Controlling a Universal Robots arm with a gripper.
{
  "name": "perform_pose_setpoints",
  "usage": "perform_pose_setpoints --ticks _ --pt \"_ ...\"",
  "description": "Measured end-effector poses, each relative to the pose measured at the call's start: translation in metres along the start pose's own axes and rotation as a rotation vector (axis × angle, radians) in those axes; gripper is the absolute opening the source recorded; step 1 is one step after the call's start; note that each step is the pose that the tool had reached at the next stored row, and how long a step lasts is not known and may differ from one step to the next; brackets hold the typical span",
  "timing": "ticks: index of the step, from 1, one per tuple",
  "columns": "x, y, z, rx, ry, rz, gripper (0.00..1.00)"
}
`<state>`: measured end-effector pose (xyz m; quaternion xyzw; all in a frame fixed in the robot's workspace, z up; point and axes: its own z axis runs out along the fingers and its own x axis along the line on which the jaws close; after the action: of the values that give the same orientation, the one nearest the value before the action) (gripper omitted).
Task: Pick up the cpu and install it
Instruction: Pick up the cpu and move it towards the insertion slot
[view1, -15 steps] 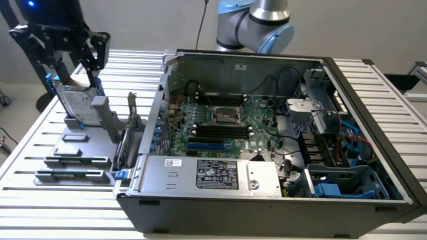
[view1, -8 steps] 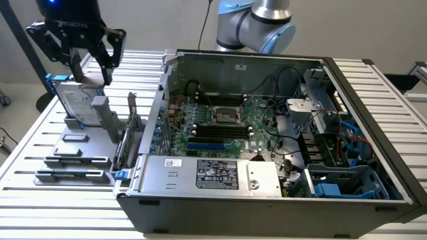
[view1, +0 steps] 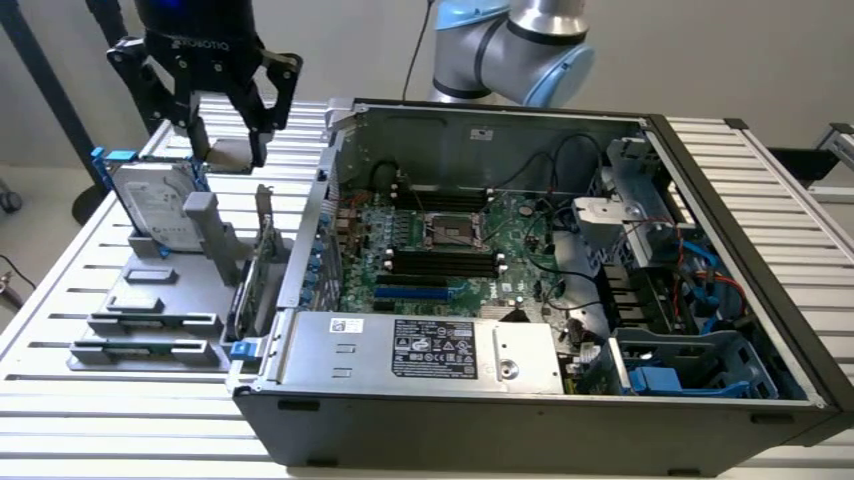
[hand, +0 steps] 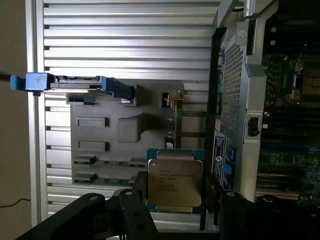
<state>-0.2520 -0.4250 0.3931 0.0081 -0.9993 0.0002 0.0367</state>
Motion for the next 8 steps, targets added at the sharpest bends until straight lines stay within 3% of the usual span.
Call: perform_pose_setpoints --ticks 8 --pt "-0.036 0.0013 -0.0033 0.0000 0.0000 0.000 0.55"
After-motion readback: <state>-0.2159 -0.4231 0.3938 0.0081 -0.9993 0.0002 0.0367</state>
